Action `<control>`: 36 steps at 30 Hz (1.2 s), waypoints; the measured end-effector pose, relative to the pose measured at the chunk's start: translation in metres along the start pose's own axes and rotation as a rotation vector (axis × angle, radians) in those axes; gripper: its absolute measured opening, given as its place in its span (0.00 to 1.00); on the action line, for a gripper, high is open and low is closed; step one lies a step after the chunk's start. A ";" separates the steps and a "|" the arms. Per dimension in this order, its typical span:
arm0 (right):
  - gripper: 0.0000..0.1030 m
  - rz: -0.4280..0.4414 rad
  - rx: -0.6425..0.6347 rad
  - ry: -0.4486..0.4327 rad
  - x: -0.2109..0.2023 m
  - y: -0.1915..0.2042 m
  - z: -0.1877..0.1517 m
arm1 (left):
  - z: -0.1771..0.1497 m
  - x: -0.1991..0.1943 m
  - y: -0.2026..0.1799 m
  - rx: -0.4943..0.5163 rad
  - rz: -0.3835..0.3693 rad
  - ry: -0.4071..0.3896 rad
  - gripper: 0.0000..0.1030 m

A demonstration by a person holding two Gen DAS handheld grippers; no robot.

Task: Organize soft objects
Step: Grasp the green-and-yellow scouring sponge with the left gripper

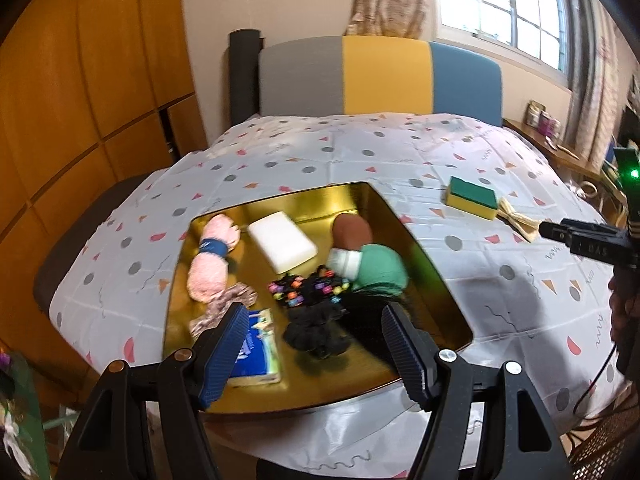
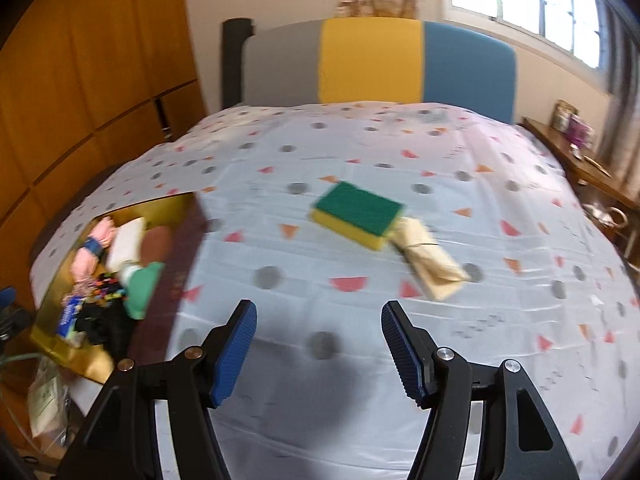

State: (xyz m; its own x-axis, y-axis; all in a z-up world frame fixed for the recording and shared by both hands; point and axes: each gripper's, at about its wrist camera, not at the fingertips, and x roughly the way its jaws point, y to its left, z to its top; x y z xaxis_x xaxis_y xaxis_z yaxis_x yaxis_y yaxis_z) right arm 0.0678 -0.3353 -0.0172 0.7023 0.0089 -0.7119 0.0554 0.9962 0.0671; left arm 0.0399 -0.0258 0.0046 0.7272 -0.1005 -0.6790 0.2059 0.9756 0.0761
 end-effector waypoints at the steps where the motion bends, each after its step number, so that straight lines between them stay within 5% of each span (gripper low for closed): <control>1: 0.66 -0.015 0.008 0.001 0.000 -0.008 0.000 | 0.003 0.001 -0.006 0.013 -0.005 0.001 0.68; 10: 0.66 -0.157 0.166 0.010 0.006 -0.095 -0.014 | 0.029 0.017 -0.053 0.085 -0.076 0.009 0.68; 18: 0.66 -0.146 0.355 0.024 0.007 -0.133 -0.023 | 0.077 0.046 -0.117 0.130 -0.237 0.066 0.68; 26: 0.69 -0.119 0.390 0.011 0.001 -0.134 -0.021 | 0.124 0.139 -0.177 -0.044 -0.409 0.314 0.68; 36: 0.74 -0.087 0.430 -0.010 -0.007 -0.139 -0.016 | 0.145 0.264 -0.230 -0.271 -0.469 0.560 0.73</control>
State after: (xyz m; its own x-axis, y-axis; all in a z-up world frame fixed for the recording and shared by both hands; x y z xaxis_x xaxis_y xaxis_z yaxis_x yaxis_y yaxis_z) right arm 0.0439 -0.4726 -0.0330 0.6887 -0.0763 -0.7210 0.4033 0.8667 0.2935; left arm 0.2791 -0.3049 -0.0860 0.1496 -0.4709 -0.8694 0.1908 0.8765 -0.4420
